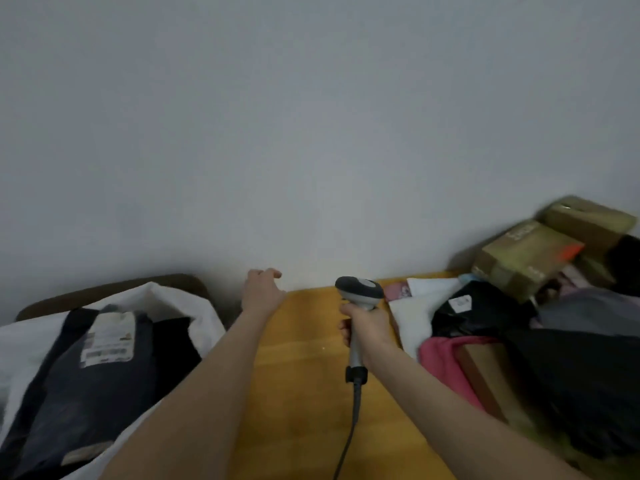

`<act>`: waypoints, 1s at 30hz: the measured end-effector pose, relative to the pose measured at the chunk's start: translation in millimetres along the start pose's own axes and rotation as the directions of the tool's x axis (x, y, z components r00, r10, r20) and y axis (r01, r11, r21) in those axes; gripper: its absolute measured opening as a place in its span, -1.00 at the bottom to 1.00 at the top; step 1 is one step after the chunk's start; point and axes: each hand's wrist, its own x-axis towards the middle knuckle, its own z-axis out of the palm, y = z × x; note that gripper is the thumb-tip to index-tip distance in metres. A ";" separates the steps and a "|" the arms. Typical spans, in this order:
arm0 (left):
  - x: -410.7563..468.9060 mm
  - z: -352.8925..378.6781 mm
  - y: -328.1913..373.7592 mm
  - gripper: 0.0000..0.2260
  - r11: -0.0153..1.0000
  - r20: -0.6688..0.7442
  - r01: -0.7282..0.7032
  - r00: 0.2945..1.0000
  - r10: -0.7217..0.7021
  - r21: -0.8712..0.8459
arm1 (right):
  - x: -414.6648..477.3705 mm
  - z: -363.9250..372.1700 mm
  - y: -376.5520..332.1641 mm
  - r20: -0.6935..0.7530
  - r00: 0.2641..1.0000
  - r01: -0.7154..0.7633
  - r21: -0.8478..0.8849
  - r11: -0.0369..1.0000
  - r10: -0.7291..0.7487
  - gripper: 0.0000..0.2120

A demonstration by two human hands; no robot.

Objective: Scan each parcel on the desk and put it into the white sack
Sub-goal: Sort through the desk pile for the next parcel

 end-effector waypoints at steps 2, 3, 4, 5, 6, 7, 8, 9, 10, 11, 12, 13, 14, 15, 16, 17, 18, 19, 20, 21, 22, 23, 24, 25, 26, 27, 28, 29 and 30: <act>-4.3 32.0 49.5 -0.65 0.998 0.088 -0.058 0.994 0.059 -0.009 | 4.5 -47.1 -8.8 -0.111 0.994 0.007 0.045 0.999 -0.002 -0.90; -8.8 48.6 74.2 -0.66 0.996 0.129 -0.089 0.988 0.090 -0.014 | 3.3 -71.1 -13.5 -0.166 0.986 0.008 0.063 0.998 0.003 -0.90; -14.6 65.6 98.1 -0.66 0.993 0.169 -0.121 0.978 0.121 -0.013 | 4.4 -97.0 -16.0 -0.209 0.978 0.014 0.082 0.997 0.004 -0.90; -22.0 81.8 120.4 -0.67 0.988 0.203 -0.152 0.968 0.151 -0.013 | 6.4 -122.1 -17.9 -0.260 0.966 0.023 0.096 0.995 0.003 -0.91; -28.5 99.2 142.2 -0.66 0.983 0.231 -0.182 0.956 0.182 -0.024 | 5.9 -146.1 -20.9 -0.310 0.951 0.016 0.101 0.995 0.016 -0.90; -35.4 115.5 163.6 -0.66 0.976 0.257 -0.213 0.942 0.216 -0.041 | 7.4 -170.7 -23.1 -0.347 0.937 0.011 0.104 0.995 0.026 -0.87; -42.7 130.2 183.5 -0.65 0.967 0.278 -0.249 0.926 0.255 -0.056 | 11.7 -195.5 -22.6 -0.379 0.925 0.016 0.104 0.994 0.024 -0.84; -50.1 144.1 202.1 -0.65 0.956 0.295 -0.284 0.910 0.291 -0.067 | 15.2 -218.2 -22.6 -0.400 0.916 0.023 0.112 0.993 0.024 -0.81; -58.6 156.9 219.2 -0.65 0.950 0.312 -0.304 0.898 0.311 -0.073 | 19.4 -240.8 -22.2 -0.410 0.912 0.029 0.107 0.994 0.017 -0.73; -66.8 169.6 235.5 -0.64 0.948 0.331 -0.308 0.888 0.319 -0.086 | 20.5 -261.6 -24.7 -0.403 0.915 0.009 0.091 0.996 0.029 -0.65; -76.1 181.9 249.4 -0.64 0.952 0.365 -0.288 0.879 0.306 -0.105 | 16.5 -278.5 -29.2 -0.399 0.915 -0.024 0.092 0.996 0.059 -0.66; -85.3 193.7 262.5 -0.65 0.957 0.403 -0.266 0.867 0.291 -0.118 | 11.2 -294.2 -33.7 -0.377 0.922 -0.057 0.099 0.993 0.091 -0.77; -92.6 209.0 273.8 -0.68 0.964 0.451 -0.229 0.852 0.265 -0.134 | 10.3 -312.4 -35.2 -0.349 0.930 -0.083 0.105 0.991 0.114 -0.86; -99.5 224.6 283.1 -0.71 0.969 0.494 -0.188 0.835 0.243 -0.159 | 9.6 -330.4 -37.9 -0.337 0.933 -0.103 0.095 0.990 0.130 -0.88; -106.9 240.0 292.0 -0.70 0.974 0.538 -0.125 0.816 0.211 -0.191 | 9.1 -349.5 -40.7 -0.342 0.928 -0.120 0.098 0.988 0.147 -0.88; -115.2 254.2 299.8 -0.65 0.972 0.589 -0.044 0.789 0.174 -0.229 | 12.7 -370.5 -41.8 -0.360 0.922 -0.107 0.111 0.988 0.140 -0.88; -126.5 265.1 306.9 -0.58 0.965 0.633 0.055 0.764 0.123 -0.255 | 14.1 -390.6 -43.2 -0.388 0.913 -0.082 0.127 0.989 0.125 -0.88; -137.9 276.3 312.9 -0.53 0.951 0.670 0.162 0.740 0.059 -0.262 | 15.4 -410.0 -44.6 -0.409 0.905 -0.067 0.130 0.989 0.116 -0.89; -148.6 286.3 317.8 -0.50 0.928 0.701 0.265 0.713 -0.005 -0.263 | 15.9 -427.5 -45.9 -0.421 0.899 -0.067 0.136 0.988 0.119 -0.89; -157.3 295.1 321.3 -0.50 0.894 0.717 0.351 0.696 -0.051 -0.277 | 17.0 -443.4 -45.8 -0.433 0.893 -0.065 0.146 0.987 0.123 -0.90; -163.3 301.9 324.9 -0.51 0.849 0.715 0.424 0.694 -0.082 -0.314 | 16.8 -456.2 -44.9 -0.442 0.888 -0.071 0.151 0.986 0.131 -0.91; -167.2 306.2 328.8 -0.53 0.801 0.696 0.473 0.711 -0.101 -0.367 | 17.6 -466.3 -42.9 -0.447 0.884 -0.069 0.158 0.985 0.134 -0.91; -166.2 309.7 331.4 -0.55 0.767 0.661 0.490 0.741 -0.118 -0.414 | 17.7 -472.5 -41.1 -0.449 0.883 -0.066 0.169 0.983 0.137 -0.92; -164.6 310.1 334.7 -0.57 0.746 0.627 0.486 0.769 -0.120 -0.454 | 18.2 -475.9 -39.2 -0.445 0.885 -0.063 0.183 0.981 0.140 -0.92; -162.1 308.1 339.3 -0.60 0.734 0.597 0.473 0.794 -0.115 -0.488 | 18.7 -477.0 -37.8 -0.438 0.888 -0.057 0.199 0.978 0.140 -0.92; -157.0 304.0 343.0 -0.64 0.713 0.570 0.462 0.815 -0.107 -0.528 | 18.4 -475.9 -37.5 -0.433 0.892 -0.044 0.212 0.976 0.134 -0.91; -153.7 295.6 349.0 -0.69 0.695 0.547 0.447 0.832 -0.091 -0.564 | 17.8 -473.0 -38.8 -0.424 0.897 -0.030 0.227 0.974 0.126 -0.90; -147.2 286.9 354.9 -0.73 0.680 0.524 0.421 0.849 -0.064 -0.600 | 17.3 -469.5 -41.3 -0.415 0.903 -0.013 0.243 0.970 0.116 -0.89; -140.5 275.3 360.6 -0.77 0.665 0.499 0.389 0.866 -0.029 -0.637 | 17.0 -465.2 -44.8 -0.407 0.907 0.005 0.260 0.966 0.105 -0.87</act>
